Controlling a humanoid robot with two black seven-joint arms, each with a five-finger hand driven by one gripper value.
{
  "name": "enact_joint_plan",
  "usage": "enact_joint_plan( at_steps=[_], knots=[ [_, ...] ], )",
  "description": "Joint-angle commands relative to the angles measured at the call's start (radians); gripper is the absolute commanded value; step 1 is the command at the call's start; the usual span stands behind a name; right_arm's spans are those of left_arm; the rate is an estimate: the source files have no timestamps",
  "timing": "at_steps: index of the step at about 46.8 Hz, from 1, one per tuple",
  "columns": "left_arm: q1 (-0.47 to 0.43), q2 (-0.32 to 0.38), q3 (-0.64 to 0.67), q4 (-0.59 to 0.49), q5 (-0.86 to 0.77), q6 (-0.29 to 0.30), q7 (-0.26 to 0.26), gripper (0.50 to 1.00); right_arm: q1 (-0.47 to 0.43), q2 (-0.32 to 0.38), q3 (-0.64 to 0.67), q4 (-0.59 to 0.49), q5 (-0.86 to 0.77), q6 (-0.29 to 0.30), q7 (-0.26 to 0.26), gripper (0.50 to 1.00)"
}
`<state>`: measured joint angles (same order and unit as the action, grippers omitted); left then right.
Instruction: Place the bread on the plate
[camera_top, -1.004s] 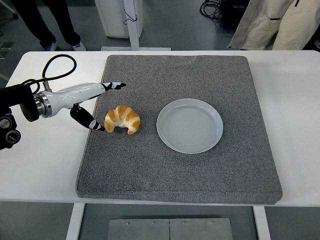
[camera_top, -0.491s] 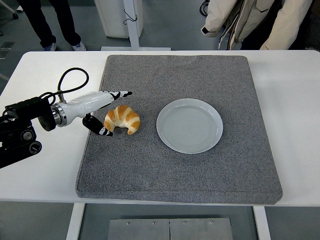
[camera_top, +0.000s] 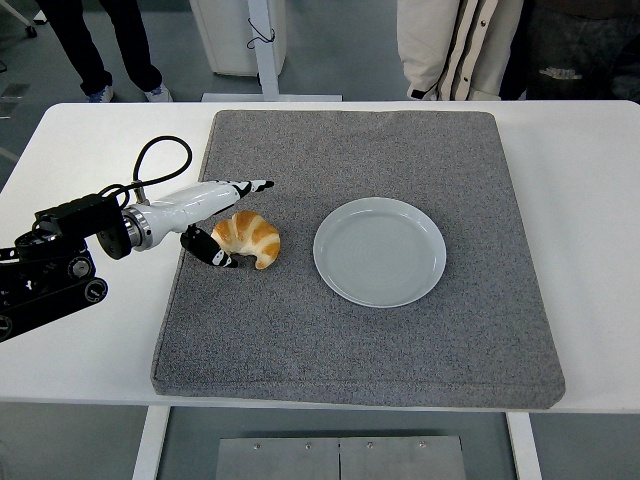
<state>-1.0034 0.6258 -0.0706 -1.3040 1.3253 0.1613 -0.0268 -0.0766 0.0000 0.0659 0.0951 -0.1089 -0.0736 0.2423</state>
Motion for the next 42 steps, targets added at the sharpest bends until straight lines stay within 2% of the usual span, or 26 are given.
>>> enact_joint_plan(
  at_steps=[1, 11, 19, 22, 23, 25, 27, 28, 42],
  knots=[
    [0.000, -0.014, 0.000, 0.014, 0.000, 0.003, -0.001, 0.992, 0.000, 0.000, 0.000, 0.000, 0.000, 0.000, 0.000, 1.000],
    [0.002, -0.064, 0.002, 0.068, 0.000, 0.021, -0.001, 0.992, 0.000, 0.000, 0.000, 0.000, 0.000, 0.000, 0.000, 1.000],
    [0.003, -0.067, 0.002, 0.069, 0.005, 0.037, -0.002, 0.972, 0.000, 0.000, 0.000, 0.000, 0.000, 0.000, 0.000, 1.000],
    [0.005, -0.070, 0.003, 0.069, 0.024, 0.044, -0.002, 0.919, 0.000, 0.000, 0.000, 0.000, 0.000, 0.000, 0.000, 1.000],
    [0.005, -0.071, 0.003, 0.069, 0.035, 0.046, -0.002, 0.868, 0.000, 0.000, 0.000, 0.000, 0.000, 0.000, 0.000, 1.000],
    [0.008, -0.072, 0.003, 0.069, 0.057, 0.046, -0.002, 0.720, 0.000, 0.000, 0.000, 0.000, 0.000, 0.000, 0.000, 1.000],
    [0.015, -0.074, 0.003, 0.069, 0.066, 0.046, -0.002, 0.592, 0.000, 0.000, 0.000, 0.000, 0.000, 0.000, 0.000, 1.000],
    [0.019, -0.072, 0.003, 0.069, 0.066, 0.044, -0.001, 0.502, 0.000, 0.000, 0.000, 0.000, 0.000, 0.000, 0.000, 1.000],
    [0.023, -0.071, 0.003, 0.069, 0.068, 0.044, -0.010, 0.500, 0.000, 0.000, 0.000, 0.000, 0.000, 0.000, 0.000, 1.000]
  ],
)
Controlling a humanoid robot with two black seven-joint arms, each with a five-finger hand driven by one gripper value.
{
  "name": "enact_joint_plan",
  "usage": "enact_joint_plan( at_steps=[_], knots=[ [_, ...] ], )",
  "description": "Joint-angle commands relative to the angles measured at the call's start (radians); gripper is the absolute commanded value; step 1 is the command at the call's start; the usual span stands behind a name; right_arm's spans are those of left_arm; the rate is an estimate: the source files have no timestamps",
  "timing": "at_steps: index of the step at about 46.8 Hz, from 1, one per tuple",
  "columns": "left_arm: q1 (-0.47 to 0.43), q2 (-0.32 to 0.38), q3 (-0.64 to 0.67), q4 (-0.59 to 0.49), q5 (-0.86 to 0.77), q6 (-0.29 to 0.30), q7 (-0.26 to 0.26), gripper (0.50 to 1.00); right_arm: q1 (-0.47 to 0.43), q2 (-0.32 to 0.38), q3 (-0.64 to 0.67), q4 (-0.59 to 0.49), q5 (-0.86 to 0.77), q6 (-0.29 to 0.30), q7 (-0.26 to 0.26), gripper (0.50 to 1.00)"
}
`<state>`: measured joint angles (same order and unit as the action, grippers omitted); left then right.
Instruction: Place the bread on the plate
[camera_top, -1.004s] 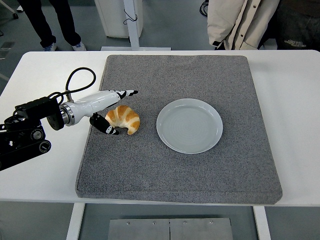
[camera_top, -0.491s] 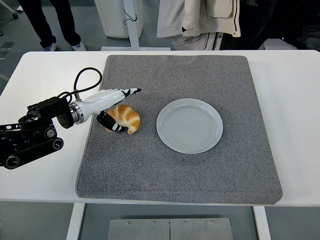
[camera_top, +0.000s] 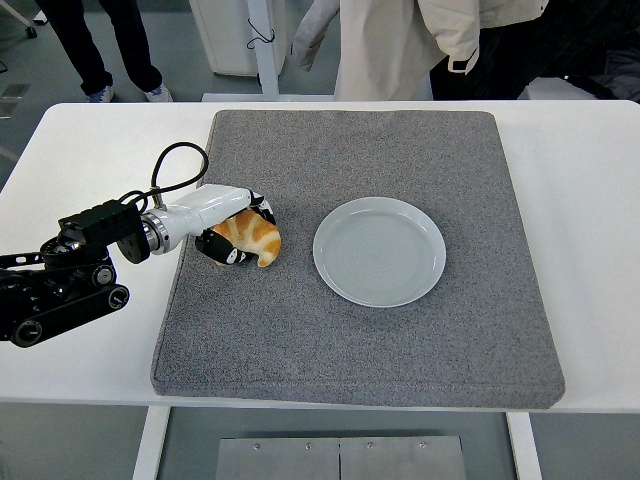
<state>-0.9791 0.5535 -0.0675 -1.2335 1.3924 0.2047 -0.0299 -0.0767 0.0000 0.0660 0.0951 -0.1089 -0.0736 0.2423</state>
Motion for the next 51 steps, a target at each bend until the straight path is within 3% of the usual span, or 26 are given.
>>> enact_joint_plan(
  at_steps=[1, 13, 29, 51],
  knots=[
    [-0.003, 0.002, 0.000, -0.001, 0.000, 0.001, -0.007, 0.500, 0.000, 0.000, 0.000, 0.000, 0.000, 0.000, 0.000, 1.000],
    [-0.030, 0.012, -0.008, -0.001, 0.002, 0.001, -0.010, 0.500, 0.000, 0.000, 0.000, 0.000, 0.000, 0.000, 0.000, 1.000],
    [-0.259, 0.046, -0.005, -0.001, -0.013, -0.007, -0.012, 0.500, 0.000, 0.000, 0.000, 0.000, 0.000, 0.000, 0.000, 1.000],
    [-0.432, 0.112, -0.005, -0.015, -0.007, -0.034, -0.021, 0.500, 0.000, 0.000, 0.000, 0.000, 0.000, 0.000, 0.000, 1.000]
  ],
)
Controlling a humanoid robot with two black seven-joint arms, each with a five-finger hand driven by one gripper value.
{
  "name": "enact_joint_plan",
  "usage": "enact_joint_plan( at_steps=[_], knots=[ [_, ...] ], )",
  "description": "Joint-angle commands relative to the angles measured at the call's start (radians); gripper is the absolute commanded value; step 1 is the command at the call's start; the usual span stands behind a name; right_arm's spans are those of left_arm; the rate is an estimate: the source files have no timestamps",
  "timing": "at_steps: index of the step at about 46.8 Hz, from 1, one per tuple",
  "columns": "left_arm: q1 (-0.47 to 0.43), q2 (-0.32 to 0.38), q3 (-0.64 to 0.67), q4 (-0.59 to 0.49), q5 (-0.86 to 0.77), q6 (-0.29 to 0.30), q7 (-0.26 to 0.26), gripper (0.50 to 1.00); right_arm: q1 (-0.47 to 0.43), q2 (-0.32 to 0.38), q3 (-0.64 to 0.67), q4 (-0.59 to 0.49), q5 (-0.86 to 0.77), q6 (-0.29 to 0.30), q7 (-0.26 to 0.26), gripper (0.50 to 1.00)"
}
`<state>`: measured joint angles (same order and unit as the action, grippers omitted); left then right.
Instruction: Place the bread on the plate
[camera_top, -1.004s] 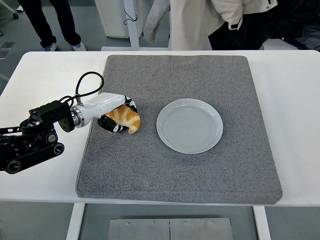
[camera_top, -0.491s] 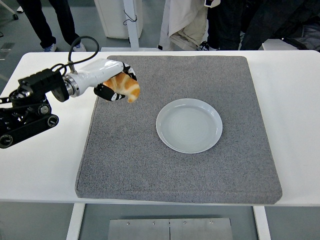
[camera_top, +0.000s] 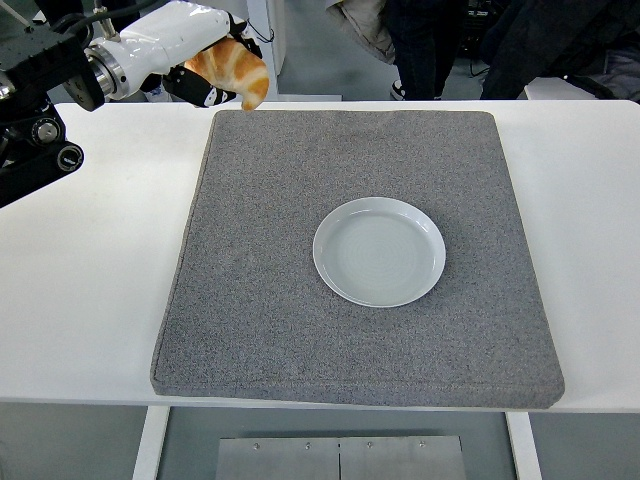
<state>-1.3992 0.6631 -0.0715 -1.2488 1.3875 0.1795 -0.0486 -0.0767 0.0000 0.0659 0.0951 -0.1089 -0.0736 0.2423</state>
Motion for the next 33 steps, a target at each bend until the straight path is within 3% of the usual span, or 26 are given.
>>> enact_joint_plan(
  at_steps=[1, 18, 26, 33],
  knots=[
    [-0.017, 0.001, -0.001, 0.000, -0.004, -0.012, -0.002, 0.500, 0.000, 0.000, 0.000, 0.000, 0.000, 0.000, 0.000, 1.000],
    [-0.027, -0.019, -0.004, -0.006, -0.007, -0.054, -0.004, 0.500, 0.000, 0.000, 0.000, 0.000, 0.000, 0.000, 0.000, 1.000],
    [-0.066, -0.083, -0.010, -0.015, -0.045, -0.167, -0.030, 0.500, 0.000, 0.000, 0.000, 0.000, 0.000, 0.000, 0.000, 1.000],
    [-0.076, -0.190, -0.004, -0.014, -0.070, -0.173, -0.019, 0.500, 0.000, 0.000, 0.000, 0.000, 0.000, 0.000, 0.000, 1.000]
  ],
)
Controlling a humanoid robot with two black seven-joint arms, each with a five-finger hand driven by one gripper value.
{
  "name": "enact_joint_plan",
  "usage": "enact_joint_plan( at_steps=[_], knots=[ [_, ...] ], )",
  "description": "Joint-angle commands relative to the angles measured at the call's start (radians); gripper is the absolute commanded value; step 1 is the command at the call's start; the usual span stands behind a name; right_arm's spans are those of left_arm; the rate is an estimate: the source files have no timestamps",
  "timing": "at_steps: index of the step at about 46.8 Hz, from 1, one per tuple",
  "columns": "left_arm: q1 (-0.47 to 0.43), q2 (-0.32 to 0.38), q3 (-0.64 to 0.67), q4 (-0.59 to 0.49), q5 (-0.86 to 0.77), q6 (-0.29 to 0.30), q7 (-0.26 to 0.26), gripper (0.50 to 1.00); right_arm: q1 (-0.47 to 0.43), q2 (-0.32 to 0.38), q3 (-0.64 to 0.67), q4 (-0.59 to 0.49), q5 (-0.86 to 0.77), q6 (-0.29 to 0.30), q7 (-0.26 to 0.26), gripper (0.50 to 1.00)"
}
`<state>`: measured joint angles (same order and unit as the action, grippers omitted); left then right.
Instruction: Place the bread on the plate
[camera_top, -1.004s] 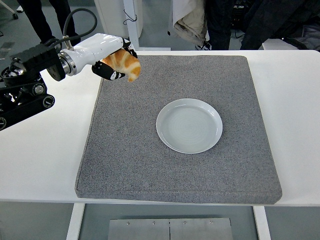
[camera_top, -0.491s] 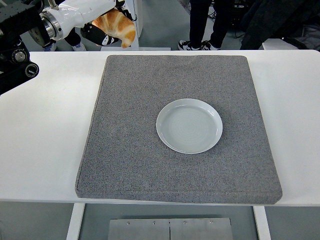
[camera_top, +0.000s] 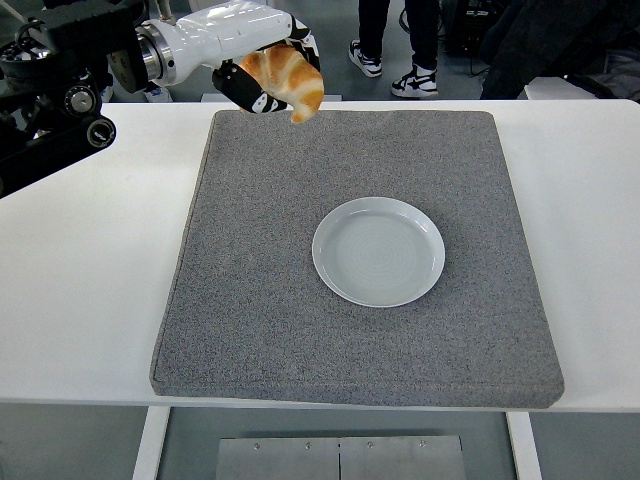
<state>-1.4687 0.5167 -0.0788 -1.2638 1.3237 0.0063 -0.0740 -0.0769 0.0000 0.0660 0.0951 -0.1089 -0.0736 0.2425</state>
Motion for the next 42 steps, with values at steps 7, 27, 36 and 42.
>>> enact_joint_plan(
  at_steps=[7, 27, 36, 42],
  knots=[
    [-0.030, -0.119, 0.008, 0.011, 0.003, 0.000, 0.013, 0.500, 0.000, 0.000, 0.000, 0.000, 0.000, 0.000, 0.000, 1.000],
    [-0.108, -0.311, 0.100, 0.070, 0.008, 0.015, 0.014, 0.500, 0.000, 0.000, 0.000, 0.000, 0.000, 0.000, 0.000, 1.000],
    [-0.084, -0.352, 0.109, 0.093, 0.008, 0.020, 0.014, 0.500, 0.000, 0.000, 0.000, 0.000, 0.000, 0.000, 0.000, 1.000],
    [-0.041, -0.383, 0.136, 0.124, 0.017, 0.038, 0.013, 0.500, 0.000, 0.000, 0.000, 0.000, 0.000, 0.000, 0.000, 1.000]
  ],
)
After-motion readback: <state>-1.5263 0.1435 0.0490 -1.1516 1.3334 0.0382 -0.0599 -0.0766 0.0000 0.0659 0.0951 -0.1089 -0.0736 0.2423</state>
